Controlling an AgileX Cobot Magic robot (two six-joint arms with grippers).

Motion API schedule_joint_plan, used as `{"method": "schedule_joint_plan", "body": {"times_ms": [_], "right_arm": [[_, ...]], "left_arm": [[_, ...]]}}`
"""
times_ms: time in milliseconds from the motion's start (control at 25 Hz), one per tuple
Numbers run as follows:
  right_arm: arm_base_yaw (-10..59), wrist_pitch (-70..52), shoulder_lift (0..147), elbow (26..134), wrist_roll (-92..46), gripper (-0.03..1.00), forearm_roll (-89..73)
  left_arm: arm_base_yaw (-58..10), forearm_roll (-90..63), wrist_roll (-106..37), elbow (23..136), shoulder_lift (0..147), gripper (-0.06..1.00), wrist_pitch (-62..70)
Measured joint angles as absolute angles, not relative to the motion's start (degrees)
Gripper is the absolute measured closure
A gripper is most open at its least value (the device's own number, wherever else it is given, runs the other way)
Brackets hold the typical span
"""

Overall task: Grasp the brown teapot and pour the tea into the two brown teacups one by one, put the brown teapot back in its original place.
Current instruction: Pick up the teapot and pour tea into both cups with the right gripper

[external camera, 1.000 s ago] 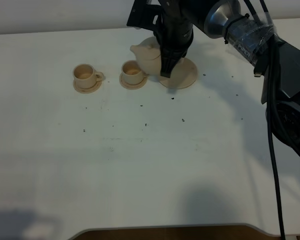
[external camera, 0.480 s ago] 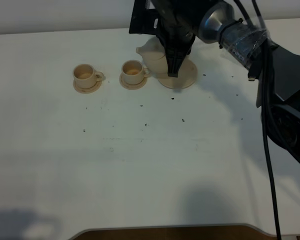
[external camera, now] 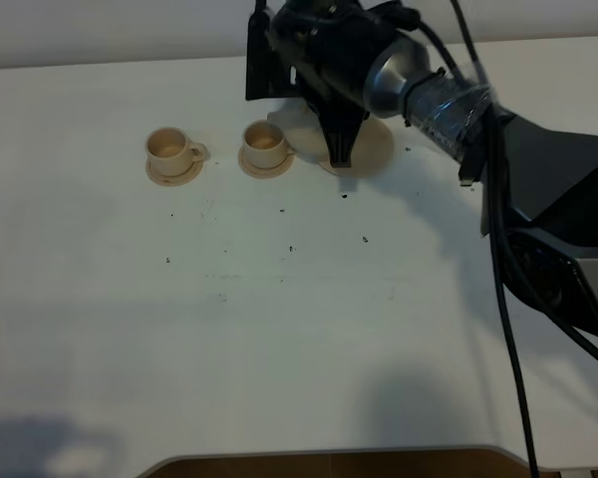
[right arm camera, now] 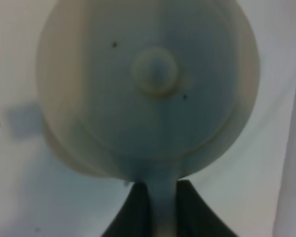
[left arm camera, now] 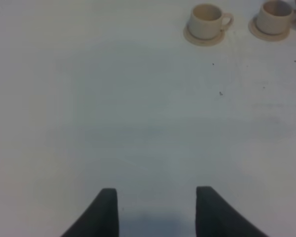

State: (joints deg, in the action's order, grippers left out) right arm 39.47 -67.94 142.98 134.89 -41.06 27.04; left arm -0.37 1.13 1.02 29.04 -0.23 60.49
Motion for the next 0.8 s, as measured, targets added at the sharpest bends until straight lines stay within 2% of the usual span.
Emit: {"method": "schedule_joint_plan", "body": {"times_ms": [800], "right_arm": [[41.4, -67.0, 143.4, 134.9, -44.1, 0.84, 33.7]], "left_arm": [[-0.4, 1.1, 1.0, 29.0, -0.2, 0.58, 60.5]]}}
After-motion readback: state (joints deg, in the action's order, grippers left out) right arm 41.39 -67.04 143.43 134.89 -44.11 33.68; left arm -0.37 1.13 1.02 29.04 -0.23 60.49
